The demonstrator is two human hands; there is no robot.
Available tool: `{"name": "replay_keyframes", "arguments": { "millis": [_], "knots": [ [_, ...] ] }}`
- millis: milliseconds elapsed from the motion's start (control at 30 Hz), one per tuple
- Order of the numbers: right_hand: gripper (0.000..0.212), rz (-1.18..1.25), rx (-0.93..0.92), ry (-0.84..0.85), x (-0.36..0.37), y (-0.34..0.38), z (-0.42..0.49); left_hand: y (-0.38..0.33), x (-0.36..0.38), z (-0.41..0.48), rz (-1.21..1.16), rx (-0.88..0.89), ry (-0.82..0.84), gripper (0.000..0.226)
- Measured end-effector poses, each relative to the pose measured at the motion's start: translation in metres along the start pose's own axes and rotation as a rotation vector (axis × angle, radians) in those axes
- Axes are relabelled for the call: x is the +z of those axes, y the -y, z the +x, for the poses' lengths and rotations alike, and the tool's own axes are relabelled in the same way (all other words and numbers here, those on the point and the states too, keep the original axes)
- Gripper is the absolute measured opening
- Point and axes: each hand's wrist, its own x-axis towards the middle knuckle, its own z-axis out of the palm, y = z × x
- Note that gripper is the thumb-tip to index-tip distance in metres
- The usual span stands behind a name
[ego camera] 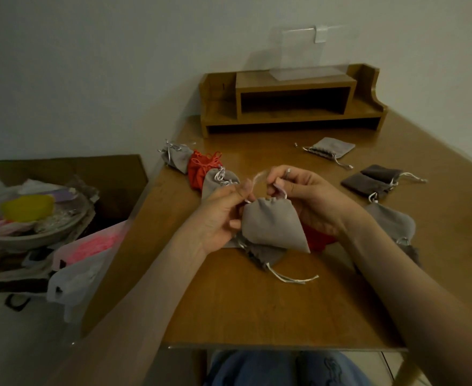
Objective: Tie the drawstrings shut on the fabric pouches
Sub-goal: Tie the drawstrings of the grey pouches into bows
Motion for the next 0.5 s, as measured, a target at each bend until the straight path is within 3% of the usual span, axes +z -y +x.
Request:
{"name": "replay_keyframes", "arguments": {
  "millis": [133, 233, 333, 500],
  "knots": [
    [0.013, -0.053, -0.005, 0.006, 0.0054, 0.0003, -0.0011, 0.0016, -0.0006, -0.0013, -0.003, -0.138, 0.056, 0.017],
    [0.011, -0.257, -0.075, -0.083, 0.0042, -0.0012, -0.0005, 0.0017, 0.0028, -0.0017, 0.072, -0.180, 0.039, 0.009],
    [0.012, -0.489, -0.168, -0.144, 0.0059, -0.0023, -0.0012, 0.0031, 0.0051, -0.0028, 0.200, -0.202, 0.042, 0.016],
    [0.016, -0.721, -0.138, -0.102, 0.0048, -0.0051, 0.0041, 0.0070, 0.0082, -0.0045, 0.349, -0.178, 0.158, 0.016]
  ]
}}
